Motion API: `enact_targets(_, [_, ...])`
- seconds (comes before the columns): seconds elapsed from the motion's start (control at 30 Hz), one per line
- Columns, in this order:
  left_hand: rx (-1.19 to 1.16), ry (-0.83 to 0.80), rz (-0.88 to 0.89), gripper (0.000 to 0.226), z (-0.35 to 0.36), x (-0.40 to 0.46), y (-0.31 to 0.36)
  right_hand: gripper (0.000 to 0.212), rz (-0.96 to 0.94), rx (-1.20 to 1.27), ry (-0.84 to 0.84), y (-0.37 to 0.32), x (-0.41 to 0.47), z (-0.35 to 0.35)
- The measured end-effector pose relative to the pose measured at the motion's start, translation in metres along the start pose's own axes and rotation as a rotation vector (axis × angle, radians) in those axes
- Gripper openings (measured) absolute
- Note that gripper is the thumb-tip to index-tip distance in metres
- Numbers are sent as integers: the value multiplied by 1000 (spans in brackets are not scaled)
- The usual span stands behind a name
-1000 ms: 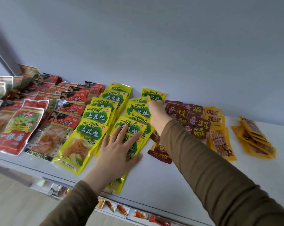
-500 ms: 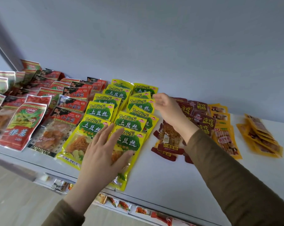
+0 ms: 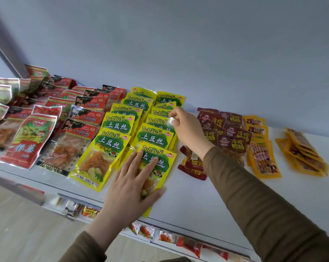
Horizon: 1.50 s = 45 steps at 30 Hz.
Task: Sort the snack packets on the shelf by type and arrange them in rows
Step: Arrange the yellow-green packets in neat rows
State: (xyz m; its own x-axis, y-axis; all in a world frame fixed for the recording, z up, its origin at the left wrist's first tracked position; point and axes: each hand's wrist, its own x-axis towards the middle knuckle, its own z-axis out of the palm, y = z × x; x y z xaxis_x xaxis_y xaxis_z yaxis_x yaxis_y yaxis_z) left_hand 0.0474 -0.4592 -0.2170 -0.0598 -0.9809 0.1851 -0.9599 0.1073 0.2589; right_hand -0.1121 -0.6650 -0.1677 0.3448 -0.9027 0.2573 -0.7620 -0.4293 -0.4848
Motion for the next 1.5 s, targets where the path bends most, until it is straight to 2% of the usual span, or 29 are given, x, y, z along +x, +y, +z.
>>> enact_targets(0.13, [-13, 15, -61, 82, 1, 2, 1, 22, 21, 28, -50, -10, 8, 7])
enact_targets(0.27, [17, 23, -100, 85, 1, -2, 0, 49, 1, 151, -105, -10, -2, 16])
enact_targets(0.33, [25, 22, -112, 85, 0, -5, -1, 54, -49, 178, -119, -8, -5, 18])
enact_targets(0.6, [24, 1, -144, 83, -4, -5, -7, 57, -160, 131, -144, 4, 4, 1])
enact_targets(0.73, [22, -37, -149, 84, -4, 4, 0, 57, -129, 173, -172, 2, 8, -1])
enact_targets(0.9, [66, -56, -128, 79, 1, -3, 8, 55, 1, 243, -131, 9, -1, 7])
enact_targets(1.27, [30, -21, -181, 87, -6, 8, 5, 62, -108, 232, -166, 4, -10, 8])
enact_targets(1.37, [42, -35, -164, 88, -3, 9, 3, 55, 15, 343, 9, 0, -10, 4])
enact_targets(1.43, [77, -42, -163, 89, 0, 10, 4, 51, 250, 693, 85, -2, -14, -1])
enact_targets(1.5, [78, -39, -169, 89, 2, 11, 6, 51, 441, 983, 26, -6, -21, 2])
